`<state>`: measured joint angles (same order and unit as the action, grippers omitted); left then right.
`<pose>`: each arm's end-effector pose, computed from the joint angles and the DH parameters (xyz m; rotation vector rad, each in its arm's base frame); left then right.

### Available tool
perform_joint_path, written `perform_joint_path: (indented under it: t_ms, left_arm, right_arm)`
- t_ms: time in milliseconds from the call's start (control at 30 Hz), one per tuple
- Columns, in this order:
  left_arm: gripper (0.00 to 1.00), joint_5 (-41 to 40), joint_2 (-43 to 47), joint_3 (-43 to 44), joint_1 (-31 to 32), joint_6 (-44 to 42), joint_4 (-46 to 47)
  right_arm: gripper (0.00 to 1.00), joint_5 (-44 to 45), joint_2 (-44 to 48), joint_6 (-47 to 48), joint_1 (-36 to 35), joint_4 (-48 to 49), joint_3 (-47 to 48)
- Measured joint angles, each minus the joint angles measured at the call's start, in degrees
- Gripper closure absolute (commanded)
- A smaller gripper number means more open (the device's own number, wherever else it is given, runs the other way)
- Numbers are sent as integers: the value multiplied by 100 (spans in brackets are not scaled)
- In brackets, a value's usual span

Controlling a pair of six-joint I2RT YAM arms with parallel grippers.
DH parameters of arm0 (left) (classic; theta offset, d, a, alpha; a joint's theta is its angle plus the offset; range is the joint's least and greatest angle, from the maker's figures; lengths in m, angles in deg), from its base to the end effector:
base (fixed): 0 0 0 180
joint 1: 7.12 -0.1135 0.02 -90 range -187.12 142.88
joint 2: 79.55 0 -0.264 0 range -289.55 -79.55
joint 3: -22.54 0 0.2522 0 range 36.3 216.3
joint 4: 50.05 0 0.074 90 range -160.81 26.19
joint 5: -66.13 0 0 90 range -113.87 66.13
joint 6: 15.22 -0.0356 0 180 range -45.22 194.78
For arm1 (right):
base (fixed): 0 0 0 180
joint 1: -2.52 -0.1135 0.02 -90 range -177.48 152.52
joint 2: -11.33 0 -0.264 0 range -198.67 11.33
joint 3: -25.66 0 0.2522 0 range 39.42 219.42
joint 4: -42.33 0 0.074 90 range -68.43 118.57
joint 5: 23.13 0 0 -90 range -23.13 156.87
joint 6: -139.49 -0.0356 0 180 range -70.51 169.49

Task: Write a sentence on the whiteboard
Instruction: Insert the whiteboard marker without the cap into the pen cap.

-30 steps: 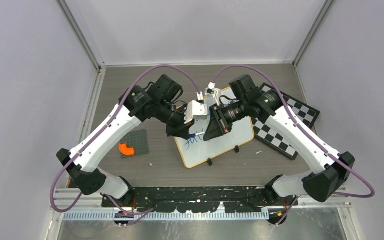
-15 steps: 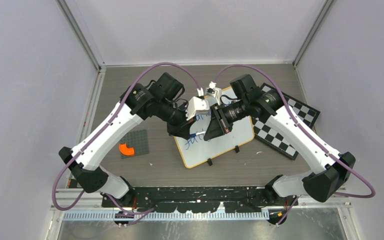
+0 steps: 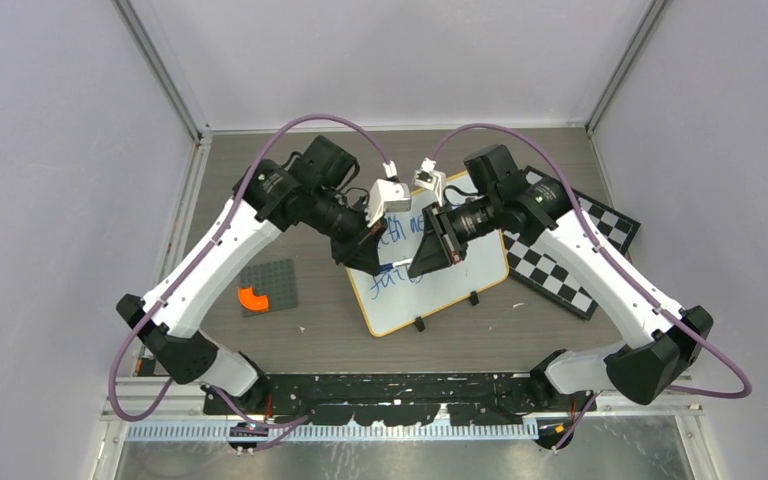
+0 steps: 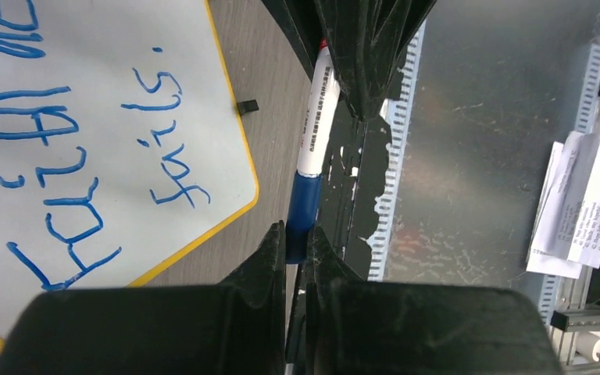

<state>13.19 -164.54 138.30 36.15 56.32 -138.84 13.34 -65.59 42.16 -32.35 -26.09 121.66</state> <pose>0.1803 -0.1992 0.4186 1.5258 2.0733 -0.9965 0.1974 0.1725 0.3809 -1.0163 2.2451 1.4630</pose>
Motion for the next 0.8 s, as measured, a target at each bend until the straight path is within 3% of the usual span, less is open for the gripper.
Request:
perform_joint_path:
  t_ms: [133, 233, 433, 567, 700, 800]
  left_arm:
    - [95, 203, -48, 208, -212, 52, 20]
    - [89, 382, -109, 424, -485, 55, 155]
    - [57, 1021, -345, 876, -1093, 181, 743]
    - [44, 1523, -326, 1001, -1261, 367, 1241]
    - [33, 1963, -151, 800, -1821, 1043, 1974]
    - [24, 2243, 223, -28, -2586, 2269, 3414]
  right_arm:
    - [100, -7, 0, -17, 116, 74, 149]
    - [100, -46, -13, -44, 321, 306, 275]
    - [100, -109, -190, -175, 588, 975, 450]
    - [100, -92, -289, -461, 614, 1462, 372]
    - [100, -70, -291, -1005, 962, 2190, 291]
    - [100, -55, -291, -1453, 1172, 2802, 280]
